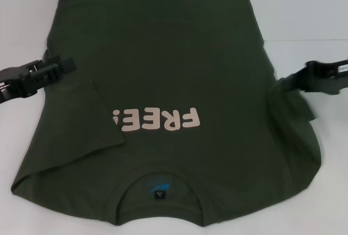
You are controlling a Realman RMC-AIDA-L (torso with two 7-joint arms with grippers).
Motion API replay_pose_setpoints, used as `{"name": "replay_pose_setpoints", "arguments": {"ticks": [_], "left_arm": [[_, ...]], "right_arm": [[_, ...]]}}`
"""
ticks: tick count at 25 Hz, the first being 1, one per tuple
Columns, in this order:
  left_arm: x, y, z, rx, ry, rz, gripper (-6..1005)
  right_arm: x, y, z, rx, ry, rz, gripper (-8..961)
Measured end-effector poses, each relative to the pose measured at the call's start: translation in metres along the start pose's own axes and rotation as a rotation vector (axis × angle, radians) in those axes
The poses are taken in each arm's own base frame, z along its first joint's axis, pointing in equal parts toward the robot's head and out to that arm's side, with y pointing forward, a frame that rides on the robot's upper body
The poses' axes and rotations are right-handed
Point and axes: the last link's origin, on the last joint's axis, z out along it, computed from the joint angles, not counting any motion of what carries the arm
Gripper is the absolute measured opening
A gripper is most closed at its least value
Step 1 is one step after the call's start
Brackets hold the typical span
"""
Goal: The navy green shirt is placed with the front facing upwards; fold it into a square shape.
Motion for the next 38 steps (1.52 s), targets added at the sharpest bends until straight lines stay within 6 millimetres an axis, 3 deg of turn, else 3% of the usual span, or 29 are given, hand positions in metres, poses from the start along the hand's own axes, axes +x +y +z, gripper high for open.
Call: {"name": "replay_pose_setpoints", "arguments": {"ticks": [7,15,31,38], "left_arm": [[-0.001,-0.001,0.000,0.001,0.020,-0.016,560],[0.000,-0.002,-0.003,0.004,0.043,-0.024,561],[0.000,-0.007,-0.006,0.023,0.056,-0.032,561],[0.001,-0.011,-0.011,0.042,0.069,-0.046,562]], "right_arm": [[0.002,0.025,0.030,-0.057,0.042,-0.015,128],[0.002,0.031,0.058,-0.011,0.028,-0.023,145],[0.001,0.038,0.073,-0.030,-0.013,-0.007,181],[0.002,0.028,0.065,-0.013,-0.003,0.000,341]]}}
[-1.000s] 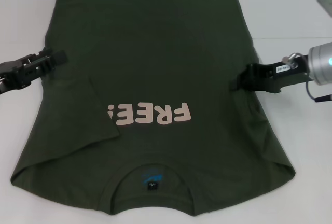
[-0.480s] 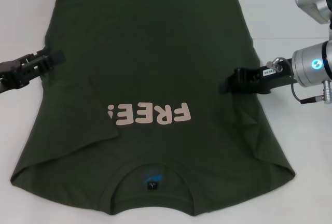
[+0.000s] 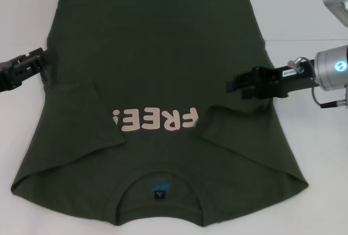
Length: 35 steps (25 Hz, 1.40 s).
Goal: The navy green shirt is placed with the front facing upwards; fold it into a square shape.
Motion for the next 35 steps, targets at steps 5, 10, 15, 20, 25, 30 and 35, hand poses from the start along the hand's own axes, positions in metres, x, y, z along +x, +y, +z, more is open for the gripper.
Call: {"name": "replay_pose_setpoints", "arguments": {"ticks": [5,10,15,20,25,30,35], "left_arm": [[0.001,-0.002,-0.001,0.007,0.001,-0.021,562],[0.001,-0.003,-0.003,0.013,-0.001,-0.050,562],[0.004,-0.011,-0.016,0.050,-0.071,-0.249,562],[-0.007,-0.011,-0.037,0.110,-0.264,-0.466,563],[-0.020,-0.016,-0.055,0.204,-0.361,-0.571,563],[-0.037,-0.025,-0.068,0.315,-0.433,-0.636,563],[-0.050,-0.032,-0.071,0.371,-0.451,-0.664,576]], "right_arm": [[-0.002,-0.003,-0.014,0.000,0.030,-0.041,473],[-0.003,-0.003,-0.027,-0.009,0.046,-0.099,680],[0.006,-0.008,-0.043,-0.045,0.103,-0.079,686],[0.013,-0.020,-0.057,-0.062,0.095,-0.040,686],[0.018,-0.027,-0.061,-0.059,0.082,-0.024,687],[0.017,-0.027,-0.063,-0.057,0.077,-0.029,687],[0.018,-0.026,-0.061,-0.062,0.079,-0.039,687]]}}
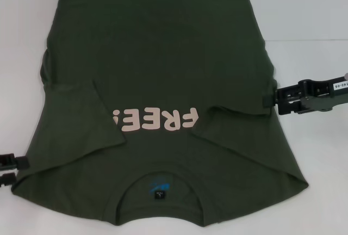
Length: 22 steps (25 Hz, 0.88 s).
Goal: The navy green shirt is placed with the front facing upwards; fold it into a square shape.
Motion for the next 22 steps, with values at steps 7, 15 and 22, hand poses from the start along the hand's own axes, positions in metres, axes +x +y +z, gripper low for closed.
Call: {"name": "replay_pose_setpoints", "arguments": {"ticks": [7,15,22], "left_arm": [[-0.002,-0.014,0.004,0.052,0.025,-0.058,642],[-0.003,-0.026,0.012,0.046,0.079,-0.165,708],[-0.001,-0.031,0.011,0.065,0.104,-0.185,707]], "right_arm": [[0.003,0.000,0.002,-0.005,0.003,0.004,686],[0.004,-0.002,0.000,-0.010,-0.006,0.015,687],[0.004,-0.004,-0.001,-0.011,-0.013,0.022,687]]}}
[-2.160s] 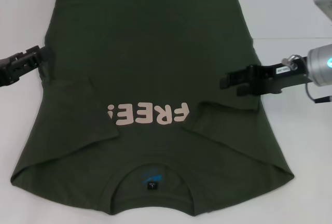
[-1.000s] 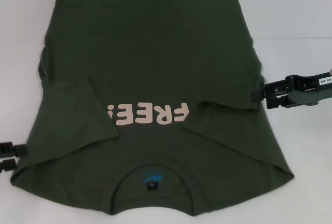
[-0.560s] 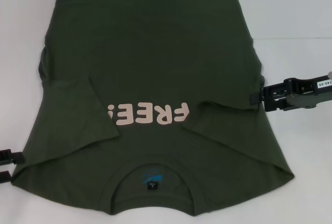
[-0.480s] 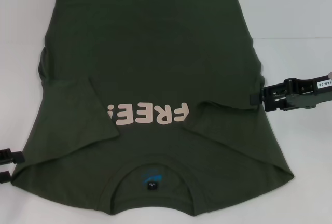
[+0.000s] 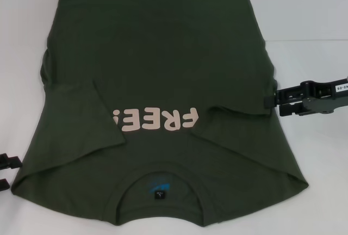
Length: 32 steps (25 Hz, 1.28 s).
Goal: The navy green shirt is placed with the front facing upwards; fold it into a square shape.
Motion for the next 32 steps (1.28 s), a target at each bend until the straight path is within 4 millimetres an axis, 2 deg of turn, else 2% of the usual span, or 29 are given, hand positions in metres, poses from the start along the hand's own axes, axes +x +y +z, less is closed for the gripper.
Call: {"name": "replay_pose_setpoints", "arguments": {"ticks": [9,19,32], "left_arm": [[0.000,-0.003,0.002,0.009,0.008,-0.014,708],[-0.005,0.000,0.013,-0.001,-0.028,-0.007,707],[-0.005,0.025,0.037,-0.052,-0.095,0.069,707]], "right_arm": [[0.001,-0.002,-0.001,0.001,-0.003,0.006,687],[0.001,-0.004,-0.003,0.000,-0.014,0.014,686],[0.001,-0.004,-0.004,0.003,-0.017,0.015,686]]}}
